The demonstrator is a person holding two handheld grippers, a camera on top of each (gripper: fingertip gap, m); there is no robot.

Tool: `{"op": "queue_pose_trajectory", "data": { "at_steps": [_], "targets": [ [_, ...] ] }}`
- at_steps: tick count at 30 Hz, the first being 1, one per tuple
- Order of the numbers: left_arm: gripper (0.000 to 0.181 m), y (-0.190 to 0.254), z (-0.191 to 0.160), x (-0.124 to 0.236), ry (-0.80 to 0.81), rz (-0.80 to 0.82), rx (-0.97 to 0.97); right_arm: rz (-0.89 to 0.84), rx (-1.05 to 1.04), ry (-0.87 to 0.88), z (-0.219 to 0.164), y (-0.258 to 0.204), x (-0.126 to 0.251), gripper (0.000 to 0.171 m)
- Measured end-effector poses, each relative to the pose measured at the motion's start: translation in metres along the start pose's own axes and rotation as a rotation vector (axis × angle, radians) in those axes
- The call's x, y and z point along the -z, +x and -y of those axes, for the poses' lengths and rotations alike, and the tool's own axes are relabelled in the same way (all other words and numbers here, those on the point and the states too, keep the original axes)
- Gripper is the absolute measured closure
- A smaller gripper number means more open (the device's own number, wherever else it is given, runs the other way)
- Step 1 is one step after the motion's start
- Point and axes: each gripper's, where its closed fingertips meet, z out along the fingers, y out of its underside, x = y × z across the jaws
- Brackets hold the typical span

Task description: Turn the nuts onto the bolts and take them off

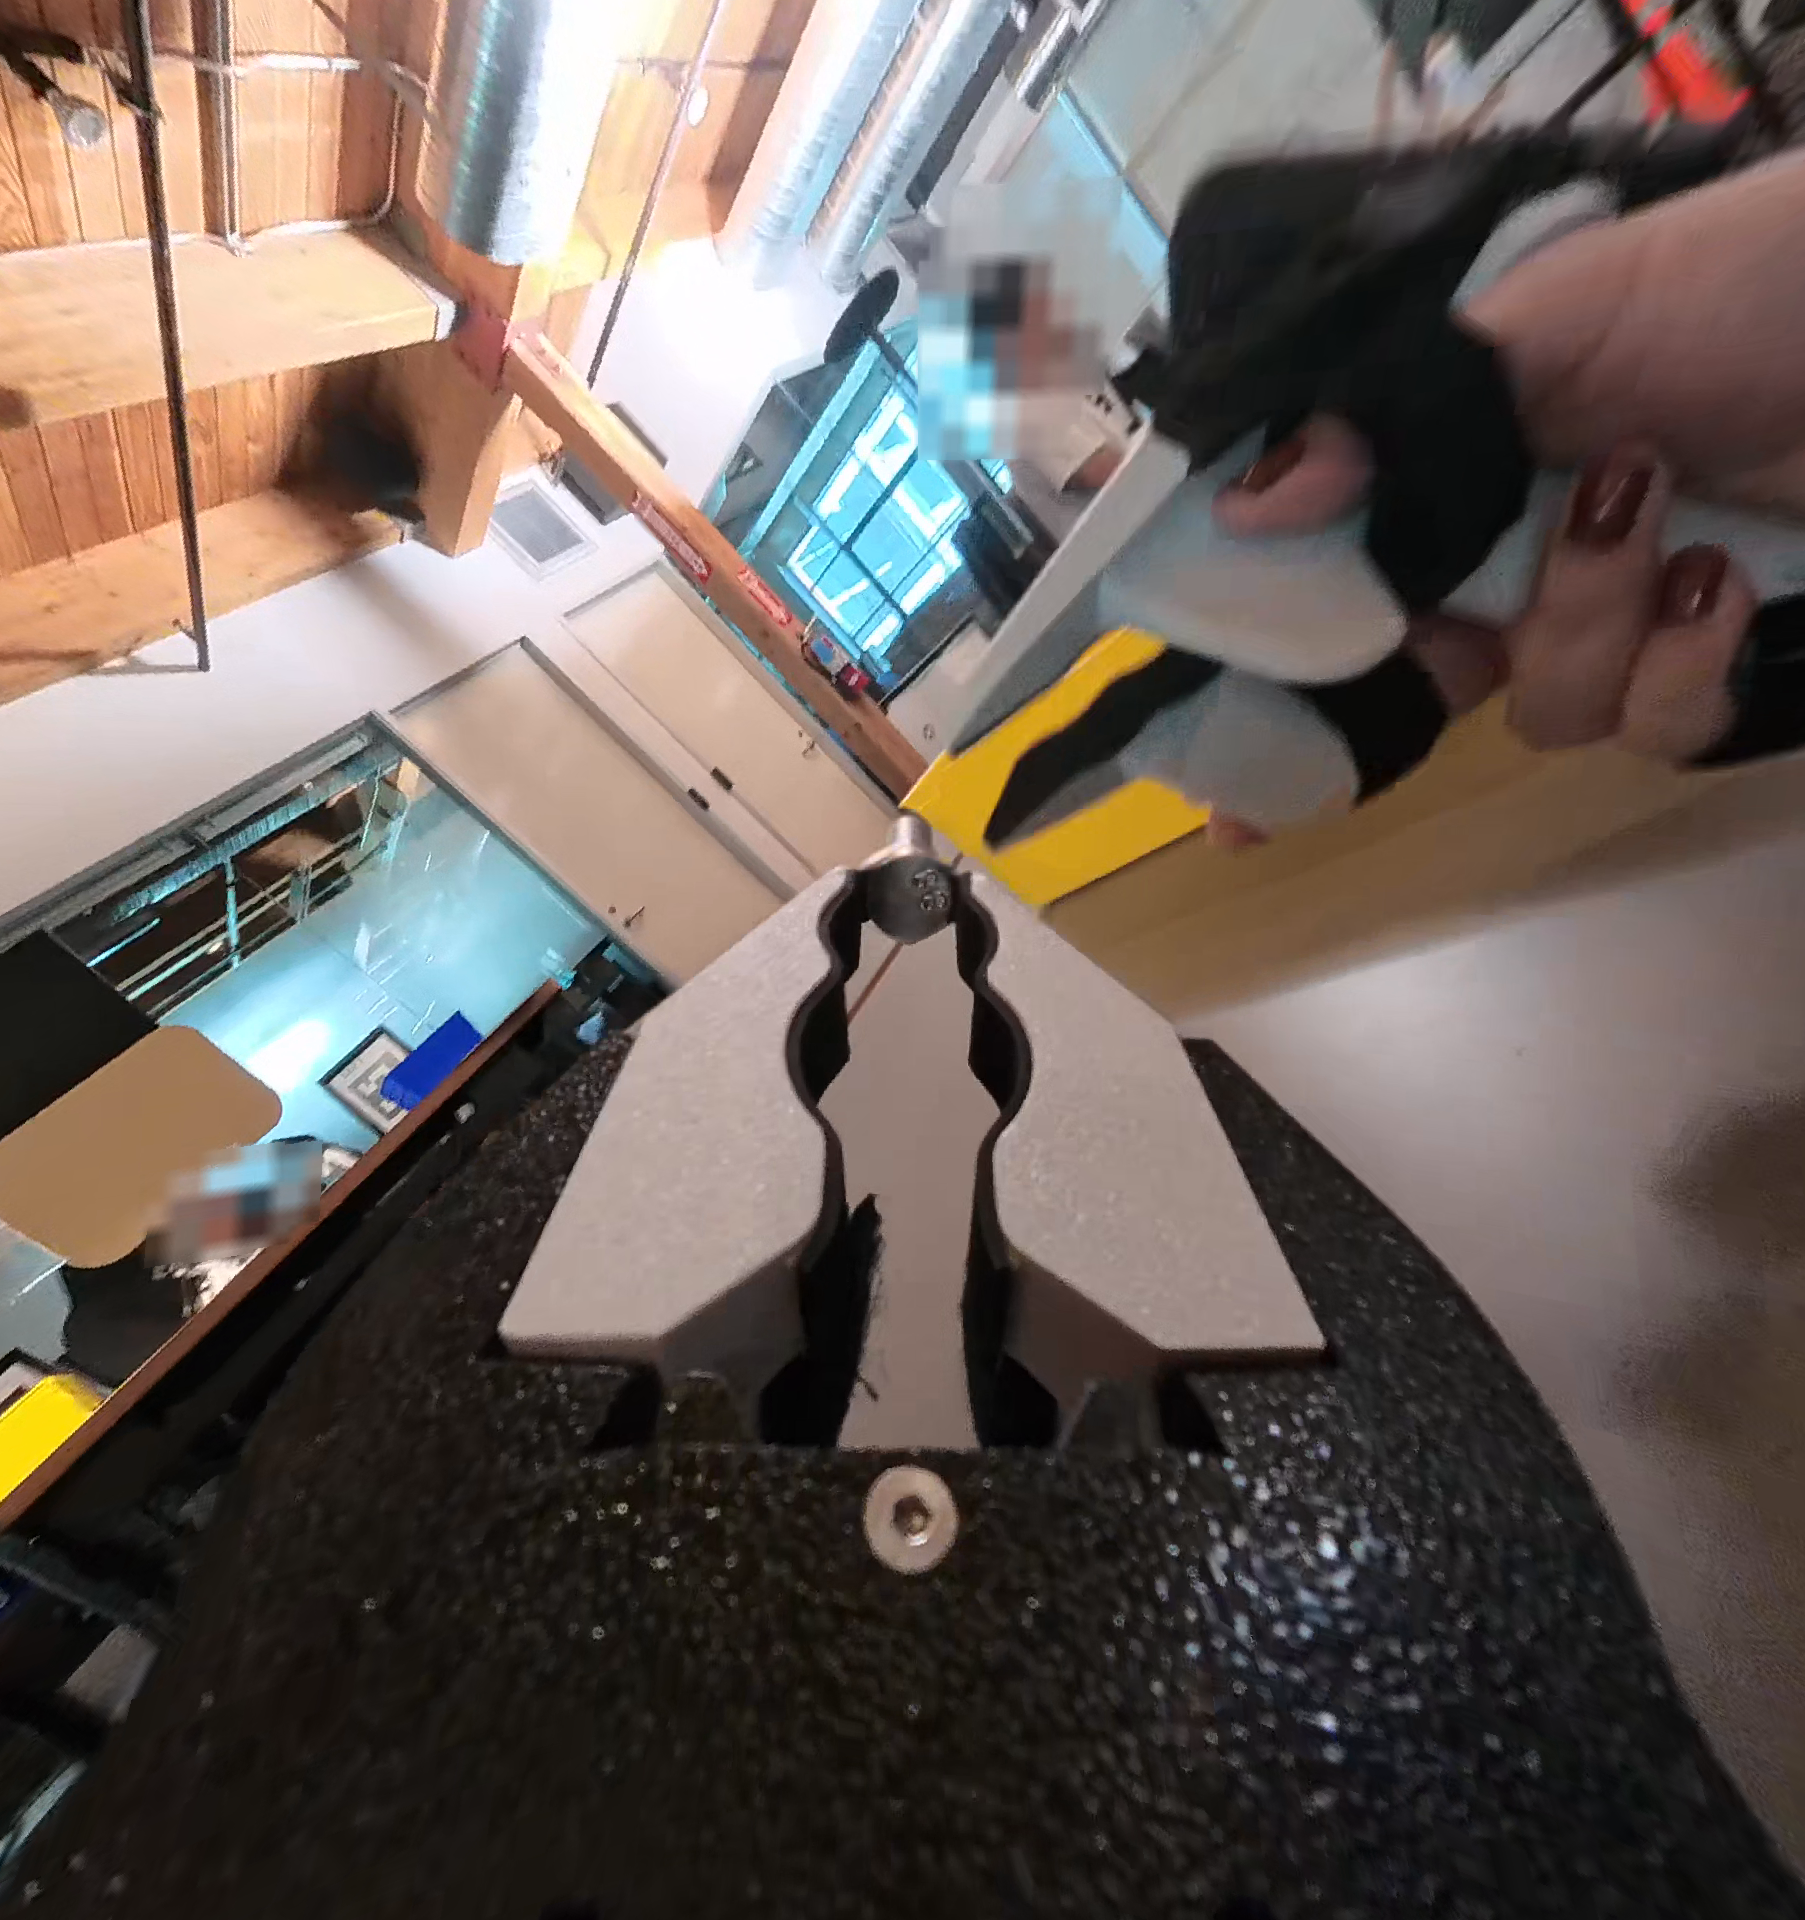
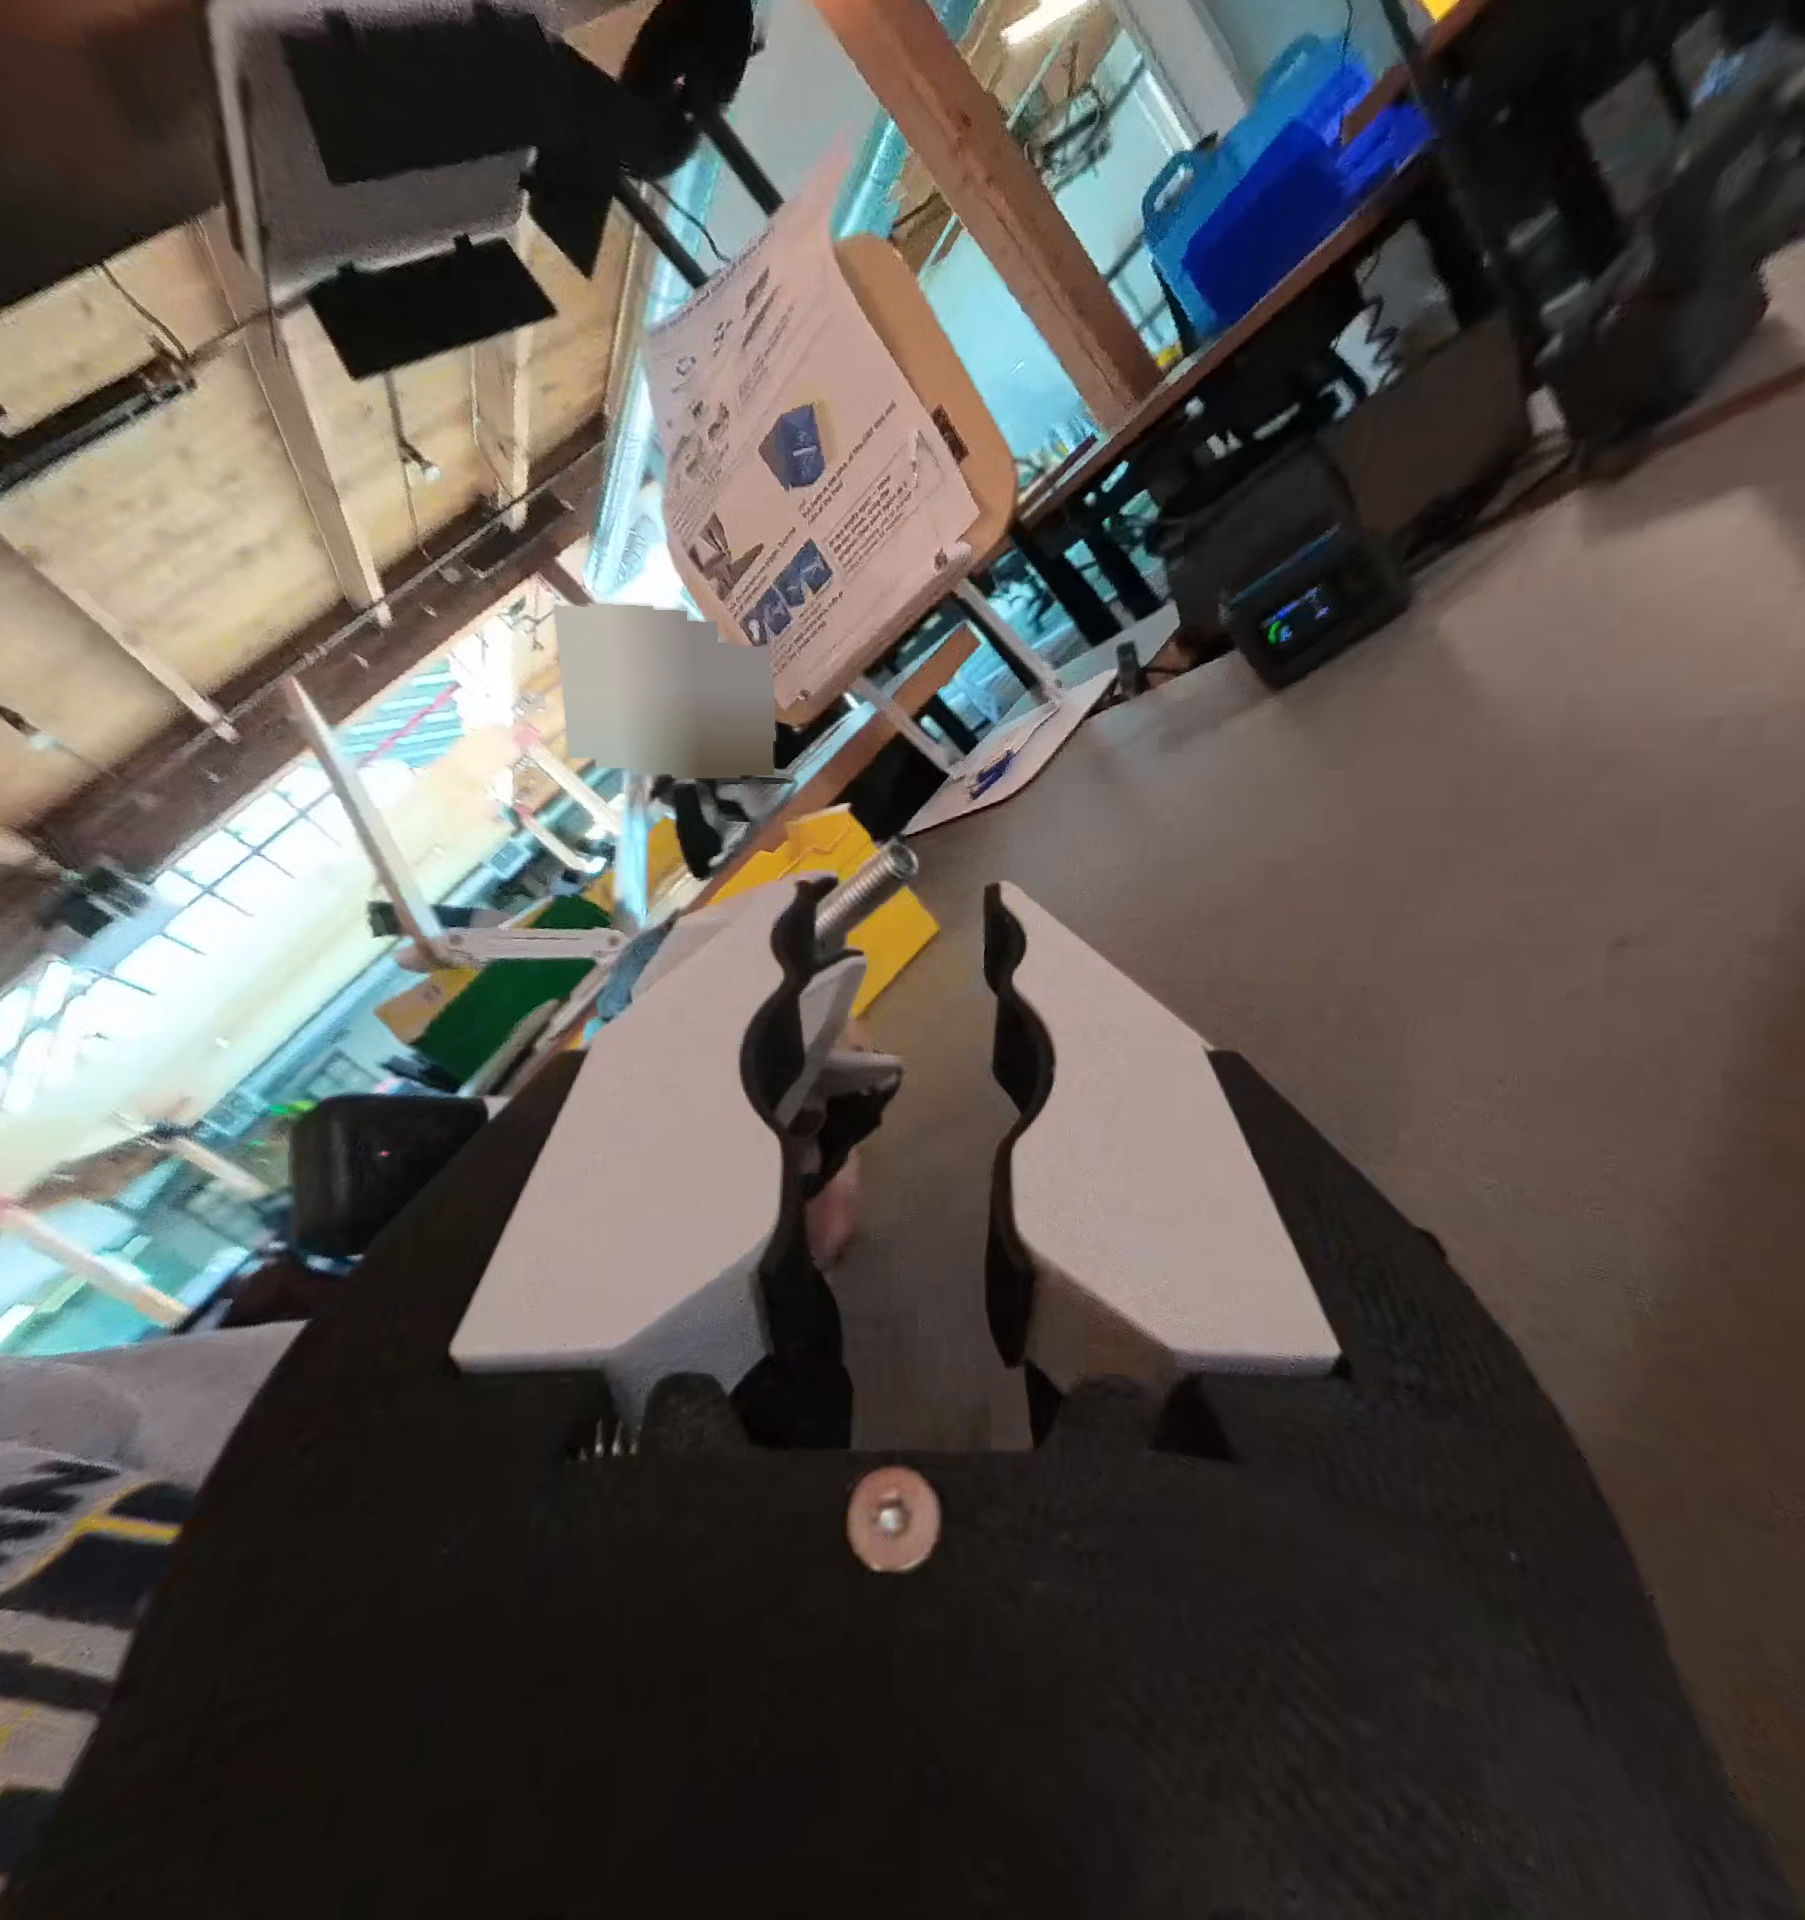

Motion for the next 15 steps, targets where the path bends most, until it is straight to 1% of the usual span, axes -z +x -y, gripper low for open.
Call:
{"op": "queue_pose_trajectory", "data": {
  "at_steps": [1, 4, 5, 6, 7, 8, 9, 10, 12, 13, 15],
  "targets": [
    [0.166, 0.002, 0.004, 0.000, 0.026, -0.015, 0.012, 0.031, -0.084, -0.013, -0.005, 0.000, -0.004, 0.140],
    [0.166, 0.007, 0.015, 0.001, 0.080, -0.044, 0.038, 0.196, -0.337, -0.041, -0.011, -0.013, -0.011, 0.141],
    [0.166, 0.008, 0.016, 0.001, 0.082, -0.048, 0.039, 0.219, -0.385, -0.032, -0.011, -0.014, -0.012, 0.147],
    [0.166, 0.009, 0.015, 0.000, 0.077, -0.050, 0.036, 0.232, -0.404, -0.021, -0.010, -0.014, -0.012, 0.156],
    [0.166, 0.009, 0.014, 0.000, 0.071, -0.050, 0.029, 0.240, -0.413, -0.016, -0.010, -0.014, -0.012, 0.160],
    [0.166, 0.010, 0.014, -0.001, 0.071, -0.056, 0.025, 0.247, -0.414, -0.015, -0.010, -0.014, -0.012, 0.161],
    [0.166, 0.014, 0.013, -0.001, 0.066, -0.074, 0.031, 0.251, -0.401, -0.021, -0.009, -0.016, -0.011, 0.163],
    [0.161, 0.014, 0.012, -0.002, 0.059, -0.076, 0.049, 0.241, -0.368, -0.034, -0.009, -0.016, -0.010, 0.164],
    [0.134, 0.006, 0.011, -0.003, 0.056, -0.025, 0.078, 0.195, -0.236, -0.058, -0.004, -0.021, -0.004, 0.164],
    [0.125, 0.002, 0.010, -0.003, 0.056, -0.002, 0.087, 0.173, -0.152, -0.058, 0.005, -0.025, 0.000, 0.164],
    [0.121, -0.005, 0.006, -0.002, 0.057, 0.027, 0.119, 0.098, 0.052, -0.055, 0.033, -0.027, 0.013, 0.164]
  ]
}}
